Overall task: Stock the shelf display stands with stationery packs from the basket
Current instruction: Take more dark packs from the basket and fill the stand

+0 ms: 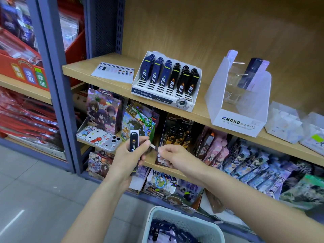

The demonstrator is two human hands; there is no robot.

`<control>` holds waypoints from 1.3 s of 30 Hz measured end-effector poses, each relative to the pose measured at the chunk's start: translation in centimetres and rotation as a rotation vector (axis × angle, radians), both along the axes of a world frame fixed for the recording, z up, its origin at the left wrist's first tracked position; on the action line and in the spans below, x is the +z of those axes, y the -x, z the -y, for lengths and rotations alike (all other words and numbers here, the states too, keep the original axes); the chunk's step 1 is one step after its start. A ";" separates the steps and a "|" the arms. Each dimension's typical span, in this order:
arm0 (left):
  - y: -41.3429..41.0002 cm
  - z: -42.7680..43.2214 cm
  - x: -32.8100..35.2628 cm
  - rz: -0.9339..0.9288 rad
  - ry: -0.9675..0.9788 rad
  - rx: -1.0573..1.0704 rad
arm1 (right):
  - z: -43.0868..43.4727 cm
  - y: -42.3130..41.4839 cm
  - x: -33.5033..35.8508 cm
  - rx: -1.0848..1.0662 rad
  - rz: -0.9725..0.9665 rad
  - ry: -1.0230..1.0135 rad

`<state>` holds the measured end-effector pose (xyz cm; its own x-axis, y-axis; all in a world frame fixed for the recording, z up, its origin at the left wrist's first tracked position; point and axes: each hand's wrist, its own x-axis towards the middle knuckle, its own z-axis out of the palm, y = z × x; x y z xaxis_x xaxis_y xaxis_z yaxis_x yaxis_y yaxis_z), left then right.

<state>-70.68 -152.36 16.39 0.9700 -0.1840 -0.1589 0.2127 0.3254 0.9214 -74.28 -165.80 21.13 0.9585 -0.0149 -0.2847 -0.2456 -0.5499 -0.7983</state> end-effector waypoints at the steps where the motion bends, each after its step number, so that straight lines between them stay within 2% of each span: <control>1: 0.1 0.1 0.0 0.018 -0.016 -0.018 | 0.2 0.0 -0.1 -0.002 0.011 0.002; 4: 0.3 0.2 0.0 0.050 -0.076 -0.067 | 1.1 0.1 -0.7 0.028 0.033 0.037; 10: 0.9 0.6 0.6 0.062 -0.132 -0.115 | 1.7 0.7 0.4 0.138 0.087 0.250; 14: 0.6 0.3 0.9 0.018 -0.107 -0.103 | 2.6 1.1 4.1 0.047 0.205 0.297; 16: 0.4 0.3 0.8 0.005 -0.106 -0.070 | 3.1 0.9 6.0 -0.037 0.306 0.237; 19: -0.1 0.6 0.3 0.002 -0.130 0.000 | 4.1 -0.4 8.2 -0.159 0.582 0.132; 22: -0.3 0.8 0.1 0.029 -0.115 0.024 | 5.1 -2.4 9.8 -0.242 0.804 0.196; 24: -0.1 0.8 0.2 0.031 -0.092 0.035 | 5.7 -3.7 10.3 -0.272 0.878 0.248; 26: 0.1 0.8 0.3 0.051 -0.106 0.037 | 6.1 -4.8 10.4 -0.276 0.886 0.312; 30: 0.4 0.4 0.5 0.093 -0.145 0.056 | 6.4 -6.2 10.2 -0.215 0.770 0.466; 39: 0.5 0.3 1.0 0.047 -0.138 0.026 | 7.4 -7.7 12.2 -0.097 0.662 0.701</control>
